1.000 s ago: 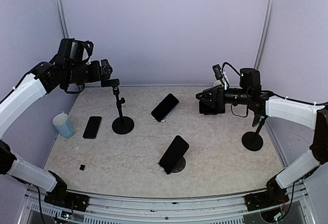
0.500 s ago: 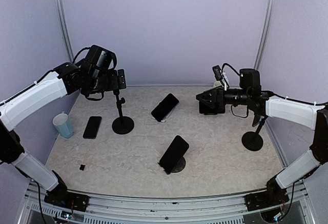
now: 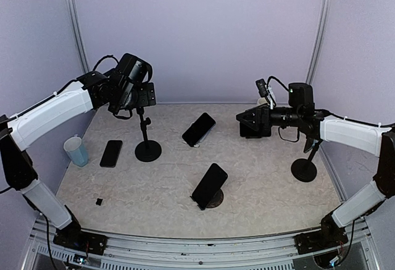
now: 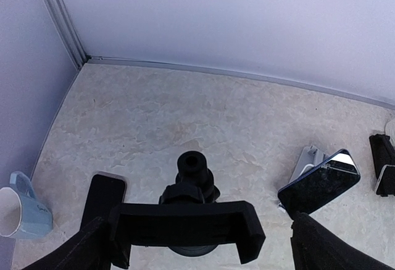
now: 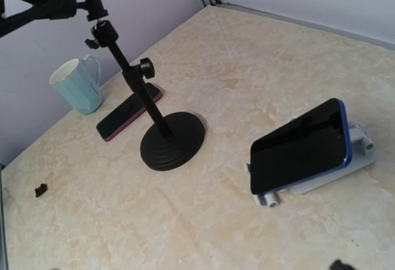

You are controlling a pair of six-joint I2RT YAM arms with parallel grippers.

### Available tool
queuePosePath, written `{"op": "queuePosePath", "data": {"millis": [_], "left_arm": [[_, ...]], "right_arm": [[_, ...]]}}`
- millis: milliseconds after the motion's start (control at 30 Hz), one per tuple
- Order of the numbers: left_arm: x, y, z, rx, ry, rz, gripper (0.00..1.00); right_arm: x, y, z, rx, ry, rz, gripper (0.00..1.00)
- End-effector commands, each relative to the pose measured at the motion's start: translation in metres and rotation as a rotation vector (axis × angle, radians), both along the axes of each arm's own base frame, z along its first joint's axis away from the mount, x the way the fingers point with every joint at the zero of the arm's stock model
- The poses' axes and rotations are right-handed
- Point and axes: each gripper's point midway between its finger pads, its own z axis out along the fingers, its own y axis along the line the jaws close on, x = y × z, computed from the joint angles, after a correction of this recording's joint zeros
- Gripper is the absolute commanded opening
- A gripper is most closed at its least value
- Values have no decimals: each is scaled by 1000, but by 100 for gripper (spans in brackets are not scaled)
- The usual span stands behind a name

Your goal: Remove the phone from the phone stand

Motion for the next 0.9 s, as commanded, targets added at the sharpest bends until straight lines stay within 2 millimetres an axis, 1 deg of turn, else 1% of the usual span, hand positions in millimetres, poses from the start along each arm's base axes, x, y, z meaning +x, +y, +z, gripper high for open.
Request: {"op": "queuePosePath", "data": {"millis": [0, 133, 233, 367, 567, 700, 867], "left_arm": [[9, 2, 1, 24, 0, 36, 97], [14, 4, -5, 21, 24, 30, 93], [16, 9, -9, 23, 36, 39, 90], [17, 15, -8, 17, 34, 37, 84], [21, 24, 8, -31, -24, 1, 74], [26, 32, 13, -35, -41, -3, 68], [34, 34, 27, -32, -86, -19, 63]], "right_arm": [[-5, 0, 10, 2, -31, 0, 93], [-5, -1, 11, -3, -33, -3, 93], [-5, -2, 10, -7, -36, -5, 93], [-4, -1, 10, -7, -34, -1, 93], [-3, -1, 10, -7, -37, -4, 93], [-3, -1, 11, -8, -36, -6, 93], [-2, 0, 9, -10, -33, -5, 93]]}}
